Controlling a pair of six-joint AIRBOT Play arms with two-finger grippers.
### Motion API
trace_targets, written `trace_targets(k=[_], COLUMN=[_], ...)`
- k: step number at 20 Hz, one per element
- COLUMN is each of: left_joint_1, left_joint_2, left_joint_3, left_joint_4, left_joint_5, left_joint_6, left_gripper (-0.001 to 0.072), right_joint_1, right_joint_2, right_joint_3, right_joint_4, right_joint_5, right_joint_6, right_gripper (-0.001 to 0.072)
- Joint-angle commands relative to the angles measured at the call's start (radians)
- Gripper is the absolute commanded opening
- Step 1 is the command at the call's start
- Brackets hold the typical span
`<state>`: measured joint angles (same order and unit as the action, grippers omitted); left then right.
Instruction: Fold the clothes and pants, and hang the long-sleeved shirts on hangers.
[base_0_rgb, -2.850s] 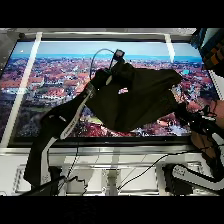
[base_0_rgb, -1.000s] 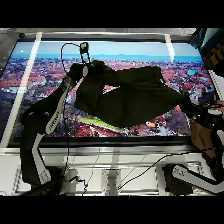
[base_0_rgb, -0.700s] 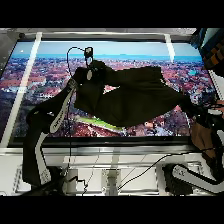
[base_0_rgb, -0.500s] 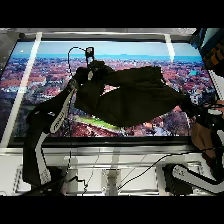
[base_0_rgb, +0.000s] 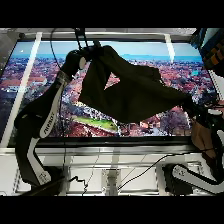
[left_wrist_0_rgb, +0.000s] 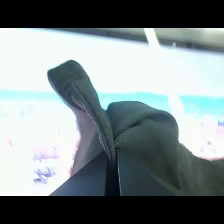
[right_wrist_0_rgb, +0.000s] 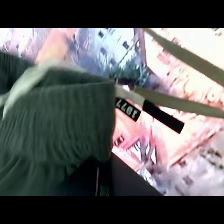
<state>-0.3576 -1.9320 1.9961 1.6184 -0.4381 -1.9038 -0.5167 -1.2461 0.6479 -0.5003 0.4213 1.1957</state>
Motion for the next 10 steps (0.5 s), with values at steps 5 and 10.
trace_targets(k=[5,10], left_joint_1=[0.067,0.059], left_joint_2=[0.067,0.035], left_joint_3=[0.002,-0.001], left_joint_4=[0.016,0.016], left_joint_5=[-0.285,-0.331], left_joint_6=[0.021,0.049], left_gripper=[0.0044,0.0408], right_joint_1=[-0.001,0.0], right_joint_2=[0.024,0.024], right_joint_3=[0.0,0.0], right_joint_4=[-0.025,-0.029], right_joint_5=[-0.039,-0.035], right_joint_6=[0.025,0.025], right_gripper=[0.0032,0.0033])
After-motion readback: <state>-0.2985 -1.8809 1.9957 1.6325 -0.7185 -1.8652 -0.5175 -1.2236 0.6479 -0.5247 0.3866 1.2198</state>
